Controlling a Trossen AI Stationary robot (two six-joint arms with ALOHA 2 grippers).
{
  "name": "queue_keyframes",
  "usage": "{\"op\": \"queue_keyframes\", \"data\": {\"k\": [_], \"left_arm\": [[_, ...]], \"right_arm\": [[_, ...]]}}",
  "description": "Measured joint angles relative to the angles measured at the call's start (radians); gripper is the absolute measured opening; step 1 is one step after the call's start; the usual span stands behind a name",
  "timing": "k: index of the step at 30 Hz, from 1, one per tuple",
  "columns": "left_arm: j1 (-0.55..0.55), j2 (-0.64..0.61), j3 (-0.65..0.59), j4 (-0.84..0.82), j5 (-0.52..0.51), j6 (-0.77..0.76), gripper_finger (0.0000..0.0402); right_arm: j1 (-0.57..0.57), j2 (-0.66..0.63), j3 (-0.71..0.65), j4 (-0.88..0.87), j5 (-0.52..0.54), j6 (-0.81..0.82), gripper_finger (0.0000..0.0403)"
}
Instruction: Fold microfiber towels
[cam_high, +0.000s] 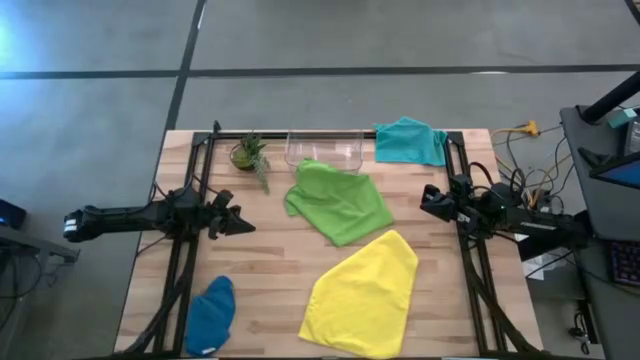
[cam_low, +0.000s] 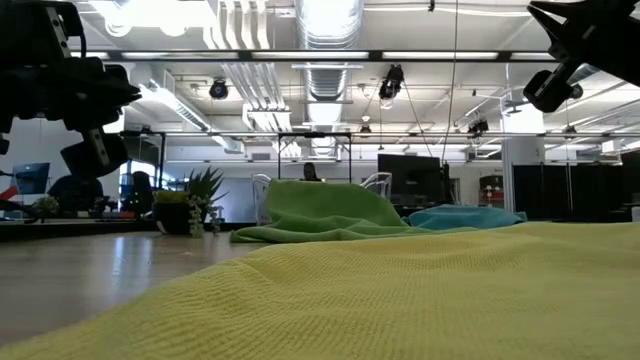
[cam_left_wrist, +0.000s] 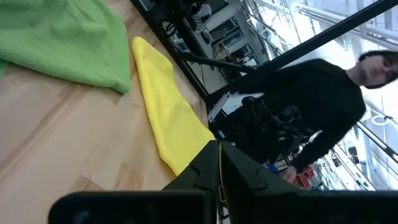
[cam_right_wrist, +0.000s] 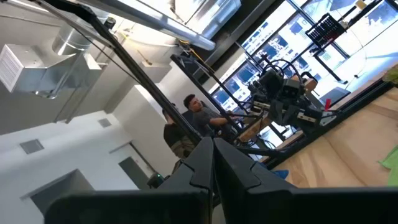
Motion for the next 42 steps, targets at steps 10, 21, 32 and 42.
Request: {"op": "queue_keyframes", "data": {"k": [10, 21, 32, 42], "left_arm": [[0.000, 0.000, 0.000, 0.000, 0.000, 0.000, 0.0000], [0.000, 0.000, 0.000, 0.000, 0.000, 0.000, 0.0000], [0.000, 0.000, 0.000, 0.000, 0.000, 0.000, 0.0000], [0.000, 0.000, 0.000, 0.000, 0.000, 0.000, 0.0000]], "right_arm": [[0.000, 0.000, 0.000, 0.000, 0.000, 0.000, 0.0009], [0.000, 0.000, 0.000, 0.000, 0.000, 0.000, 0.0009], [0.000, 0.000, 0.000, 0.000, 0.000, 0.000, 0.0009], [0.000, 0.000, 0.000, 0.036, 0.028, 0.265, 0.0009]]}}
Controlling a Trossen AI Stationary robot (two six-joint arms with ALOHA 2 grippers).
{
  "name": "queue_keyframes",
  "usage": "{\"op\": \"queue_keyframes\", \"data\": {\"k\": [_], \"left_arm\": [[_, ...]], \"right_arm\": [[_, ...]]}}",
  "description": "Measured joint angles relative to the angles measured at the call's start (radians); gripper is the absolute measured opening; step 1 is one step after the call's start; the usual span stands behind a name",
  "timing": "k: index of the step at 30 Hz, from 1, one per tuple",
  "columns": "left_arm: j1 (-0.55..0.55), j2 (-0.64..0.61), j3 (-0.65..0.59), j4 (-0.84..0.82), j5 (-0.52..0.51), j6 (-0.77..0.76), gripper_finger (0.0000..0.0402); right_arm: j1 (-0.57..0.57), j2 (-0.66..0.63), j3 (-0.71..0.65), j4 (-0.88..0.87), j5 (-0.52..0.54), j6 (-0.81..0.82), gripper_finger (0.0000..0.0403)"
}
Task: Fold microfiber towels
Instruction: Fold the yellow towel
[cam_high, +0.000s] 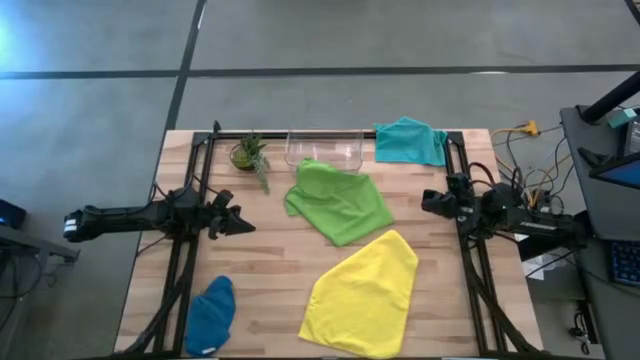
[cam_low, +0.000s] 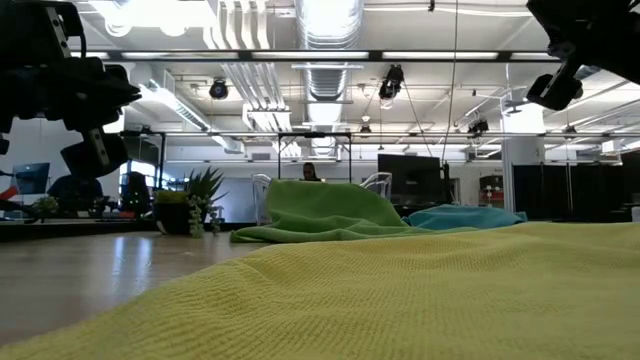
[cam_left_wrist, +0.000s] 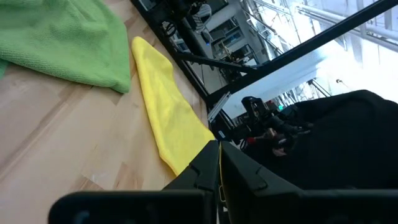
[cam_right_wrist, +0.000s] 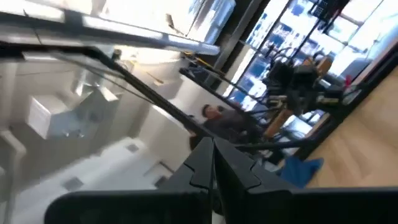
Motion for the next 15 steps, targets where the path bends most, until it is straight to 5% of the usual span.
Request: {"op": "queue_keyframes", "data": {"k": [8, 15], "left_arm": [[0.000, 0.000, 0.000, 0.000, 0.000, 0.000, 0.0000], [0.000, 0.000, 0.000, 0.000, 0.000, 0.000, 0.0000]], "right_arm": [[0.000, -0.001, 0.001, 0.099, 0.010, -0.222, 0.0009], [0.000, 0.005, 0.001, 0.095, 0.536, -0.176, 0.0009]]}}
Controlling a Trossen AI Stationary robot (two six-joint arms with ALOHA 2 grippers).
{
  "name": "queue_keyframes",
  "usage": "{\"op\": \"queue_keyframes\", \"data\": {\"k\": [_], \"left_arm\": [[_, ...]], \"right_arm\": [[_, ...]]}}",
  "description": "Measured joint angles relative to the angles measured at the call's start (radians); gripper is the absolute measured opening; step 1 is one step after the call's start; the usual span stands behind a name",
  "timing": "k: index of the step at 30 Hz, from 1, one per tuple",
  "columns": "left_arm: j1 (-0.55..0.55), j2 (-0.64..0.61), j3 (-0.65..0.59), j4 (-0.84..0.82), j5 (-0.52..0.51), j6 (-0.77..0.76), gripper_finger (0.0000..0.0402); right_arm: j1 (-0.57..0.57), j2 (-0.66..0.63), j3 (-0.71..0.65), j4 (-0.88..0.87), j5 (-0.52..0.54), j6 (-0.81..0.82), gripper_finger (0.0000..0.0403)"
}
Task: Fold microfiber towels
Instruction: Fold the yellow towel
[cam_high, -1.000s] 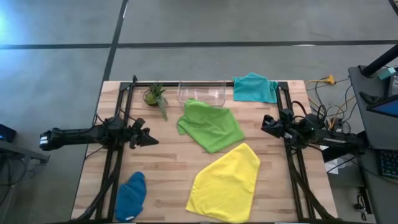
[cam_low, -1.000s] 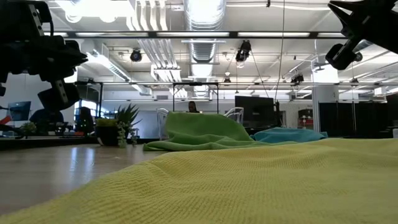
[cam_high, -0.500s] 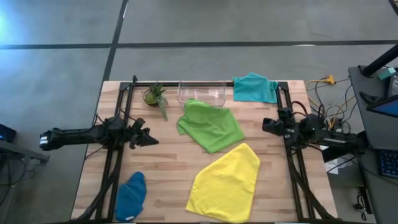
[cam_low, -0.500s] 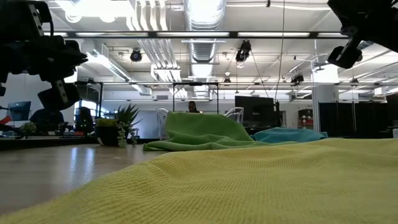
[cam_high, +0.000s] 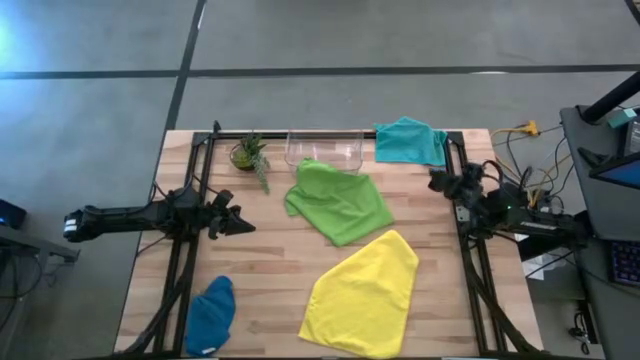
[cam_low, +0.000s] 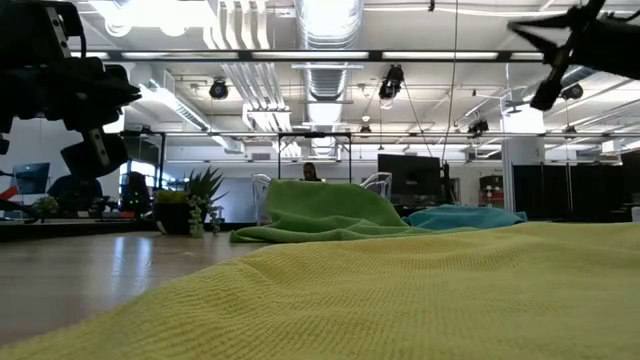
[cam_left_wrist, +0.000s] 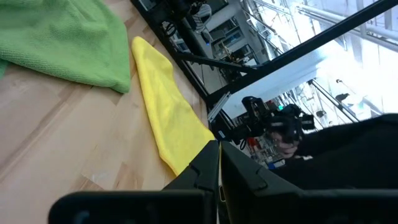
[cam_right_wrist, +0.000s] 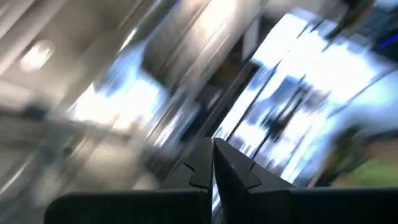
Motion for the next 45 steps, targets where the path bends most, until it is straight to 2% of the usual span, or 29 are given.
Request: {"op": "queue_keyframes", "data": {"k": [3, 6, 11, 13, 15, 18, 20, 23, 29, 31, 34, 37, 40, 45], "left_arm": [[0.000, 0.000, 0.000, 0.000, 0.000, 0.000, 0.0000], [0.000, 0.000, 0.000, 0.000, 0.000, 0.000, 0.0000], [0.000, 0.000, 0.000, 0.000, -0.007, 0.000, 0.0000], [0.001, 0.000, 0.000, 0.002, -0.068, 0.000, 0.0000], [0.001, 0.000, 0.000, 0.016, -0.133, -0.008, 0.0000], [0.001, 0.000, 0.000, 0.081, -0.161, -0.124, 0.0000], [0.000, 0.000, 0.000, 0.138, -0.182, -0.178, 0.0000], [0.001, 0.001, 0.000, 0.246, -0.293, -0.182, 0.0000], [0.001, -0.001, 0.000, 0.475, -0.562, -0.129, 0.0000], [0.001, 0.003, 0.000, 0.521, -0.609, -0.133, 0.0000], [0.000, 0.010, 0.006, 0.638, -0.567, -0.129, 0.0000], [0.000, 0.037, 0.062, 0.667, -0.422, -0.059, 0.0000], [-0.003, 0.094, 0.149, 0.672, -0.328, -0.048, 0.0000], [-0.056, 0.280, 0.373, 0.540, -0.277, 0.055, 0.0000]], "right_arm": [[0.000, 0.016, -0.001, -0.018, 0.196, -0.003, 0.0009], [-0.001, 0.040, -0.001, 0.030, 0.256, 0.079, 0.0009], [0.016, 0.120, -0.001, 0.302, 0.100, 0.131, 0.0009], [0.041, 0.178, 0.011, 0.459, 0.064, 0.111, 0.0009], [0.075, 0.243, 0.065, 0.569, 0.036, 0.029, 0.0009], [0.130, 0.345, 0.199, 0.573, -0.015, -0.140, 0.0009], [0.161, 0.425, 0.295, 0.525, -0.038, -0.245, 0.0009], [0.195, 0.545, 0.434, 0.432, -0.070, -0.319, 0.0009], [0.226, 0.761, 0.688, 0.100, -0.217, -0.293, 0.0009], [0.229, 0.829, 0.766, -0.050, -0.277, -0.274, 0.0009], [0.230, 0.928, 0.875, -0.238, -0.377, -0.288, 0.0009], [0.230, 1.008, 0.972, -0.405, -0.462, -0.323, 0.0009], [0.230, 1.061, 1.061, -0.607, -0.481, -0.413, 0.0009], [0.229, 1.108, 1.158, -0.844, -0.480, -0.517, 0.0009]]}}
